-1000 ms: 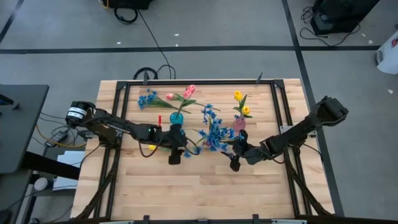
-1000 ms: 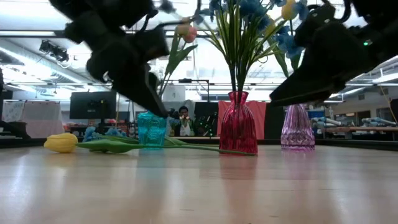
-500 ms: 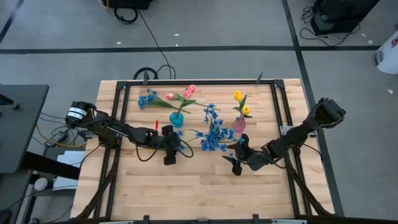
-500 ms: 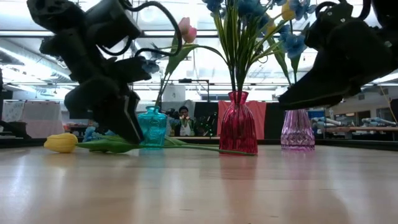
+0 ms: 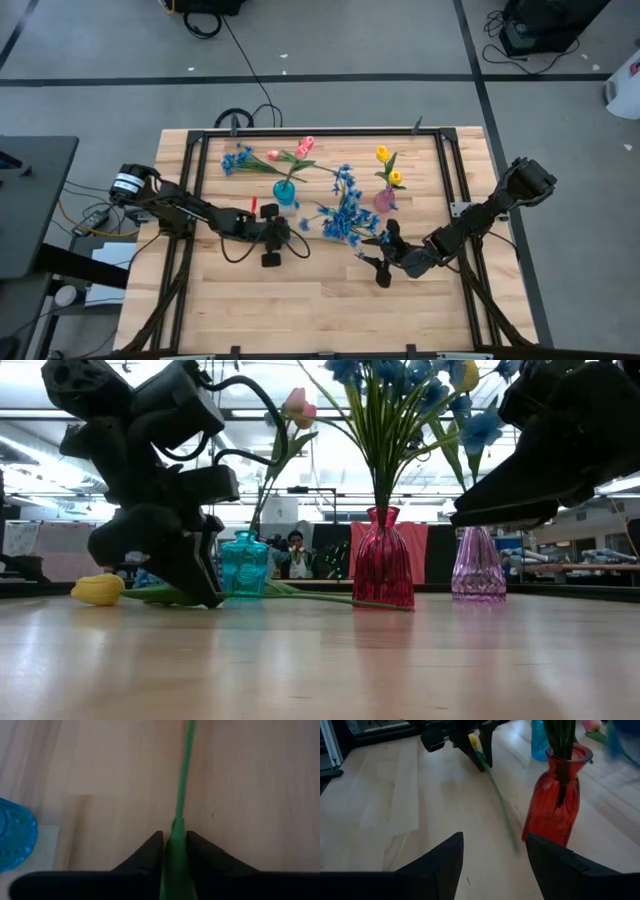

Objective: Sort flowers into vase by color
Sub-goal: Put the yellow flower into the pink vase

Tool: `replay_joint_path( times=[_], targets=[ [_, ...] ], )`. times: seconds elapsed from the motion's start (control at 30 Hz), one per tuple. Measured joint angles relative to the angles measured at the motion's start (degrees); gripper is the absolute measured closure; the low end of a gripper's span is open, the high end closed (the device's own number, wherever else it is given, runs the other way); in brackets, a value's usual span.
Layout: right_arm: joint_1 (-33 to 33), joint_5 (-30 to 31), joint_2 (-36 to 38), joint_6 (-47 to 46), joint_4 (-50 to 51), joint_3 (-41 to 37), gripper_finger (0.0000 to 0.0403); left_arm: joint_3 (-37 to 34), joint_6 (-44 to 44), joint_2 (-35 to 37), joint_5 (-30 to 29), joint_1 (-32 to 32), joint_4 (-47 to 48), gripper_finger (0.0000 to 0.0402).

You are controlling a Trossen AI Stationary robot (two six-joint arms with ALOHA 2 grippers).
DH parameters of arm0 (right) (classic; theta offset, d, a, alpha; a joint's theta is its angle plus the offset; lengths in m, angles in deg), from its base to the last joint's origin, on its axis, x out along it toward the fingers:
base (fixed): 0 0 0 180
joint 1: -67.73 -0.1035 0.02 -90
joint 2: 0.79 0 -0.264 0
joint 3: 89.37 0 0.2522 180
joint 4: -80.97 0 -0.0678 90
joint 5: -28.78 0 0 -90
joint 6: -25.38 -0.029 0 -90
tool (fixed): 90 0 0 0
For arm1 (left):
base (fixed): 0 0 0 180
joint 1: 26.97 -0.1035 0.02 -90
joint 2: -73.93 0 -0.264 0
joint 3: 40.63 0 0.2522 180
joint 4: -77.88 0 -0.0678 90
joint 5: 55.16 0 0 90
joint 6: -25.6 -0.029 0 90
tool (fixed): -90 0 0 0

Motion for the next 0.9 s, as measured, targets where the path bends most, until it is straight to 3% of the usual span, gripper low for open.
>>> replay_joint_path(
  times=[0.13, 0.23, 0.37, 0.5, 0.67, 0.9],
  targets=[
    [-0.22, -1.68, 0.04, 0.02, -0.02, 0.00, 0.0181, 1.17, -0.74, 0.78, 0.41, 0.75, 1.64, 0.0365],
    [-0.77, -3.39, 0.07, -0.66, -0.02, 0.01, 0.0183, 3.36, 0.33, 0.84, 5.87, 1.51, 3.90, 0.0388],
    [-1.56, -4.68, 0.07, -1.38, 0.00, 0.92, 0.0184, 6.36, 2.32, 0.84, 10.37, 3.27, 4.82, 0.0380],
    [-2.21, -3.87, -0.74, 0.11, -0.75, 2.65, 0.0184, 8.96, 3.39, 0.86, 9.65, 4.79, 4.72, 0.0356],
    [-3.29, -2.53, -3.32, 1.86, -0.94, 4.45, 0.0191, 11.12, 4.99, 0.86, 7.19, 5.89, 4.27, 0.0358],
    [-4.41, 0.83, -4.79, 2.02, -1.34, 5.03, 0.0234, 11.28, 8.15, 0.86, 7.00, 6.39, 0.72, 0.0366]
  ],
)
